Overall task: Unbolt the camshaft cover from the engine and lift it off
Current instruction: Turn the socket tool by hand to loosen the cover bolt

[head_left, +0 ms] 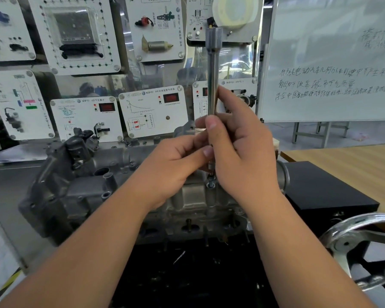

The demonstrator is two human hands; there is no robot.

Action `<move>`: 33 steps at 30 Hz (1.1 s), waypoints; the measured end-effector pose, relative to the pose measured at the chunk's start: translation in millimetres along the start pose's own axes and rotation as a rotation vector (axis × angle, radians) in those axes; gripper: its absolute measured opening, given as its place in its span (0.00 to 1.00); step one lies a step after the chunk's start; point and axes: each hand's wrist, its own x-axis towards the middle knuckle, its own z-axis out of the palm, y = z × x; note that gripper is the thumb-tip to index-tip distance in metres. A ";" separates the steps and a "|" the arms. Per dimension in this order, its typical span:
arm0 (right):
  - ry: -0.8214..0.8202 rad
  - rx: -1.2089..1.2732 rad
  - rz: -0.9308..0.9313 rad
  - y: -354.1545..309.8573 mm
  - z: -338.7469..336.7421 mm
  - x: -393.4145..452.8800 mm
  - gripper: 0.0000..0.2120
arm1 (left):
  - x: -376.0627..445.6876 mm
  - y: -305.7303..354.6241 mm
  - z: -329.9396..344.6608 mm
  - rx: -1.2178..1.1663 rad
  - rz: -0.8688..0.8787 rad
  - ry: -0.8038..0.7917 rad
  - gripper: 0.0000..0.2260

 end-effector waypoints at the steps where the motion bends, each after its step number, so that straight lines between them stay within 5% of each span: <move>1: -0.005 0.010 0.004 -0.2 -0.5 0.2 0.20 | 0.0 0.0 -0.2 -0.008 0.000 0.000 0.10; 17: 0.010 0.015 0.041 -1.3 2.3 -0.5 0.20 | -0.5 1.5 1.5 0.020 0.034 0.022 0.06; 20: 0.024 -0.027 0.049 0.4 0.7 1.4 0.12 | 1.4 -1.1 4.0 0.057 0.034 0.073 0.17; 22: 0.016 -0.066 0.037 1.4 -0.7 1.1 0.08 | 1.5 -0.5 5.4 0.053 0.047 0.083 0.11; 24: -0.010 -0.067 0.034 0.3 -0.1 -0.1 0.11 | 0.8 1.2 5.0 0.025 0.041 0.051 0.03; 28: -0.014 -0.011 0.017 -2.2 2.3 -2.4 0.20 | -2.2 3.0 2.2 -0.022 0.007 -0.005 0.06; 33: 0.019 -0.006 0.033 -2.2 1.5 0.0 0.17 | 1.2 0.9 4.4 0.073 0.026 0.044 0.13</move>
